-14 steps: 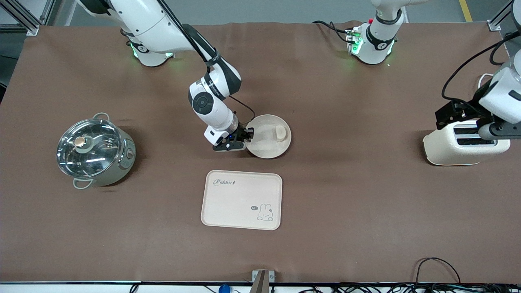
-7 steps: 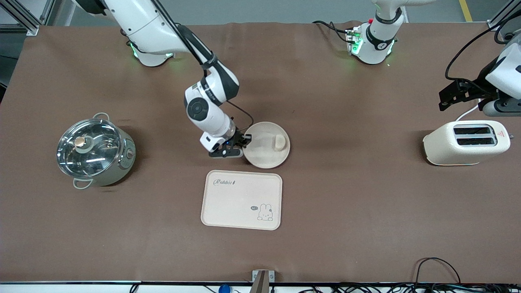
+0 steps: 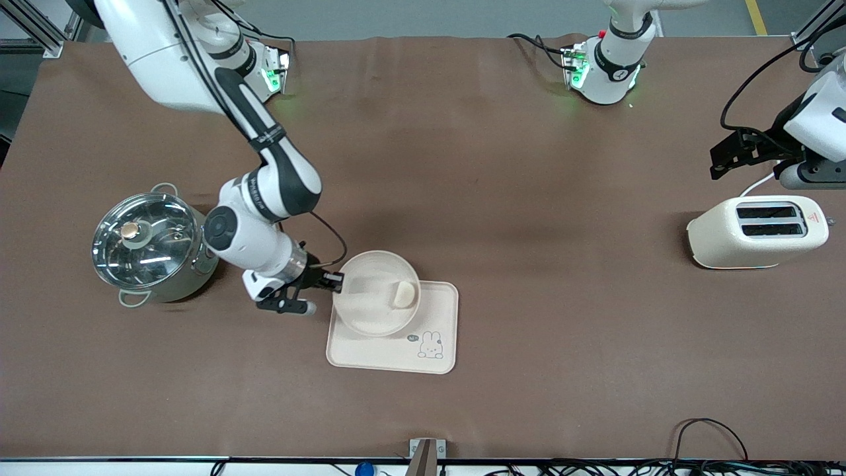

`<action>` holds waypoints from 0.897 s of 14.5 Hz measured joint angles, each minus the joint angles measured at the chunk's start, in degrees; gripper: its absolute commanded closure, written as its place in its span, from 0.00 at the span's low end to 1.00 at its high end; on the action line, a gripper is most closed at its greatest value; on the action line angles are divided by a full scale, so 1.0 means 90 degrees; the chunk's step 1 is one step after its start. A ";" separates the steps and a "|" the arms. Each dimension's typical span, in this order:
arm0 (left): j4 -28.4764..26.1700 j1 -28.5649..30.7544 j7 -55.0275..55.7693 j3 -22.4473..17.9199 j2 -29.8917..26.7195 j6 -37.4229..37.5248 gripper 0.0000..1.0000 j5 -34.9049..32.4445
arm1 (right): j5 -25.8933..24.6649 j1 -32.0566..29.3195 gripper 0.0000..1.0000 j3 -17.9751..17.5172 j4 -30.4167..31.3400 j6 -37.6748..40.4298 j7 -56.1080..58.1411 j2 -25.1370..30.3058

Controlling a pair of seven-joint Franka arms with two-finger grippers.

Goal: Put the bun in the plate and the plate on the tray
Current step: 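Carry the plate with the right gripper onto the rabbit tray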

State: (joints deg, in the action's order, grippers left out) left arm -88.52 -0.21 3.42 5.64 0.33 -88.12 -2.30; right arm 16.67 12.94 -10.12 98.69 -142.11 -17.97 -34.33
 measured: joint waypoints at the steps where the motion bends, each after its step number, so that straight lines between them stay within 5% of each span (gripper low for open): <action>1: -0.0016 0.0000 0.0000 0.0000 0.0007 -0.0003 0.00 0.0000 | 0.0000 -0.0030 0.99 -0.0001 -0.0095 -0.0016 0.0016 -0.0118; 4: -0.0022 0.0002 0.0000 0.0000 0.0056 -0.0010 0.00 0.0000 | 0.0002 0.0057 0.93 -0.0073 -0.0309 -0.0381 0.0006 -0.0537; 5: -0.0022 0.0003 0.0000 -0.0001 0.0070 -0.0014 0.00 0.0000 | 0.0002 0.0100 0.80 -0.0083 -0.0343 -0.0498 -0.0004 -0.0647; 7: -0.0022 0.0002 0.0000 -0.0001 0.0084 -0.0024 0.00 0.0000 | 0.0003 0.0131 0.31 -0.0085 -0.0442 -0.0615 -0.0006 -0.0812; 9: -0.0022 0.0002 0.0000 -0.0001 0.0085 -0.0024 0.00 0.0000 | 0.0003 0.0129 0.00 -0.0082 -0.0677 -0.0631 -0.0005 -0.0915; 13: -0.0022 0.0001 0.0000 -0.0001 0.0104 -0.0029 0.00 0.0000 | -0.0273 0.0004 0.00 -0.0042 -0.1188 -0.0467 0.0028 -0.0888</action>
State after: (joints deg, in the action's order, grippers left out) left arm -88.72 -0.20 3.42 5.63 1.27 -88.38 -2.30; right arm 14.22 12.98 -10.50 88.00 -146.31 -17.72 -42.32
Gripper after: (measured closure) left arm 0.000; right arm 0.322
